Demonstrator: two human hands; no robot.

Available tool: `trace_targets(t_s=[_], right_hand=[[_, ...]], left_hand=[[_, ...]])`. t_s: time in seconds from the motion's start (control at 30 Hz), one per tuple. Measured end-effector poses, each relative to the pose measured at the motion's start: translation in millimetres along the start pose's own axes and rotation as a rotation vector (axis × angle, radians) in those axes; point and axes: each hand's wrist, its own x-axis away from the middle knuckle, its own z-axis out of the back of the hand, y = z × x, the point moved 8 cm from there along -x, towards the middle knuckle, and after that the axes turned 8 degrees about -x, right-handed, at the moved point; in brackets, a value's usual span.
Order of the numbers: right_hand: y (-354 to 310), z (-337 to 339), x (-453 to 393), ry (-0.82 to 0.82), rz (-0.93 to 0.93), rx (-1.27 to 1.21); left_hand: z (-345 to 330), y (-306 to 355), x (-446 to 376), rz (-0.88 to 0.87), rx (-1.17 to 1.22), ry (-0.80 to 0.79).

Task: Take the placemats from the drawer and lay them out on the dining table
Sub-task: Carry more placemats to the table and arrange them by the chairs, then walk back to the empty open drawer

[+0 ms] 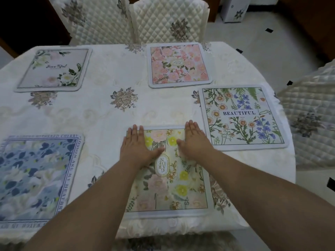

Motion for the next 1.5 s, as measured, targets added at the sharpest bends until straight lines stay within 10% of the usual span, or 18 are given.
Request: trace_targets(t_s=[0.57, 1.5], right_hand=[[83.7, 295.9, 302.5, 0.486, -0.122, -0.307], [517.7, 512.5, 482.1, 0.596, -0.438, -0.278]], left_hand=[[242.9, 215.2, 206.0, -0.426, 0.128, 0.252], [247.3, 768.5, 303.3, -0.767, -0.025, 0.247]])
